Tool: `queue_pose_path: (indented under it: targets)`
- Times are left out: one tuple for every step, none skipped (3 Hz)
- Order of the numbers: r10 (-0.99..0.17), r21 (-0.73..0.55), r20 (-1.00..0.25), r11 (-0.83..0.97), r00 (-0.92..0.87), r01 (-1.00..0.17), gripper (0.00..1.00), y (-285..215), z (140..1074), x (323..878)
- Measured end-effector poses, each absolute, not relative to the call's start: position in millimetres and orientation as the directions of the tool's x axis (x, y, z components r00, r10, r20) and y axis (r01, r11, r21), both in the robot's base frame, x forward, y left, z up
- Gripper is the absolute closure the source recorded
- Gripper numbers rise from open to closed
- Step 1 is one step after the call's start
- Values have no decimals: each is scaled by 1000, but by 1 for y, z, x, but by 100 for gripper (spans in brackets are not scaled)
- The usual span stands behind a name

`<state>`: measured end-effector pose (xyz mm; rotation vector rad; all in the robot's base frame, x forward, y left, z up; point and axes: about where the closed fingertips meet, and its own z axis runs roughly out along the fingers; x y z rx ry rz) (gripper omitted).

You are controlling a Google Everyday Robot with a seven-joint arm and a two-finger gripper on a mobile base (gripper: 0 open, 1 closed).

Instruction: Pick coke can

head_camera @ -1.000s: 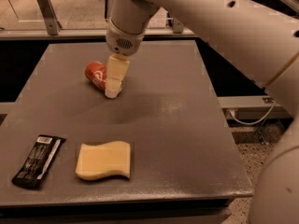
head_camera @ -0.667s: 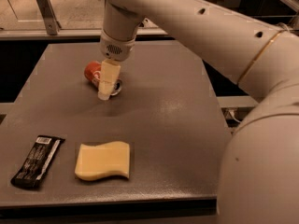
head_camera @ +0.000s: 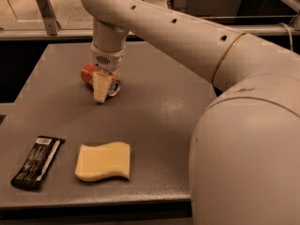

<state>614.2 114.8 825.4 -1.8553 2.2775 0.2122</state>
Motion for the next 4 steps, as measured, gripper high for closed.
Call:
queue_pose_path:
  targets:
    - [-950, -16, -242, 208, -198, -978, 65, 114, 827, 615]
    - [-928, -85, -312, 240, -203, -967, 88, 85, 867, 615]
    - [-910, -176, -370, 268, -189, -947, 100, 44, 923, 604]
    - [-909, -185, -373, 272, -189, -944, 100, 39, 928, 602]
